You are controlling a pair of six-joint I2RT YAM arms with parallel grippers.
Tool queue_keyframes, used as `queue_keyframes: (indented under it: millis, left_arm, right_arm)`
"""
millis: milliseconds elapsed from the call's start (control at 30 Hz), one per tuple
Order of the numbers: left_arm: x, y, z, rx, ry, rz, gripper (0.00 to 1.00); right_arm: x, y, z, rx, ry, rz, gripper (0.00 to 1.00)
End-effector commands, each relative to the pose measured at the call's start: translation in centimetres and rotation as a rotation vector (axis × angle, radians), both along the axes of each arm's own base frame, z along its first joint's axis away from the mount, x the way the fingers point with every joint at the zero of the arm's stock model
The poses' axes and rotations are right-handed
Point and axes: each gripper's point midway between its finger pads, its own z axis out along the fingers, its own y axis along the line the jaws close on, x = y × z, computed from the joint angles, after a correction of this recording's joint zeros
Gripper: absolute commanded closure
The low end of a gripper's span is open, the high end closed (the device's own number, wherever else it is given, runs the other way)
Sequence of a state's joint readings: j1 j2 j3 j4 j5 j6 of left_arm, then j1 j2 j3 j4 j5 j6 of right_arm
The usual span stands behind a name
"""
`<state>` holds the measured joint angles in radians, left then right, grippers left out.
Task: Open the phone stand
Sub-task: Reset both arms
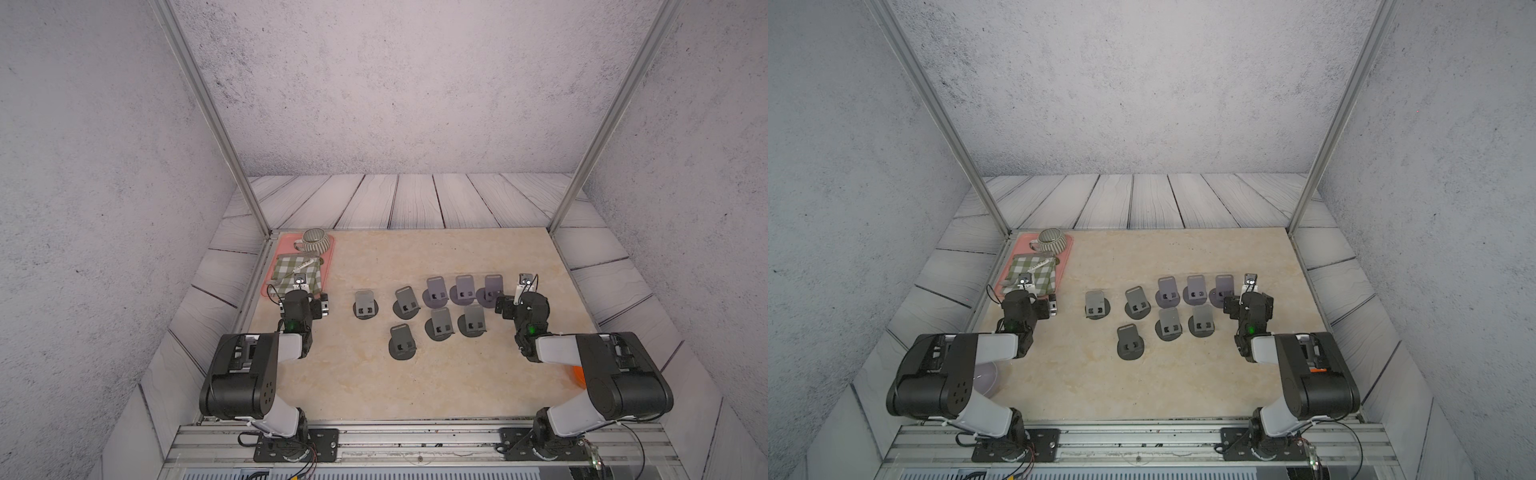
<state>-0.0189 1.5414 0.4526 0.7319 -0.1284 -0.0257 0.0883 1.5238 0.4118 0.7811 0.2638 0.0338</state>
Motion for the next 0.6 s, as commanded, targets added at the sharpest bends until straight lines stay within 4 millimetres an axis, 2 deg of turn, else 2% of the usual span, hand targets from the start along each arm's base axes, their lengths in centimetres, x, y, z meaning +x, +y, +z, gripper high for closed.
queue_keyframes:
  millis: [0,567]
  left_arm:
    - [0.64,-0.09,1.46,-0.009,-0.047,-0.011,0.02]
    - [0.78,-0.17,1.31,-0.008,-0.039,-0.013,0.02]
  right_arm:
    - [0.44,0.02,0.54,0.006,-0.017,0.001,0.01]
    - [0.31,-0.14,0.57,0.001,-0.022,-0.005,0.01]
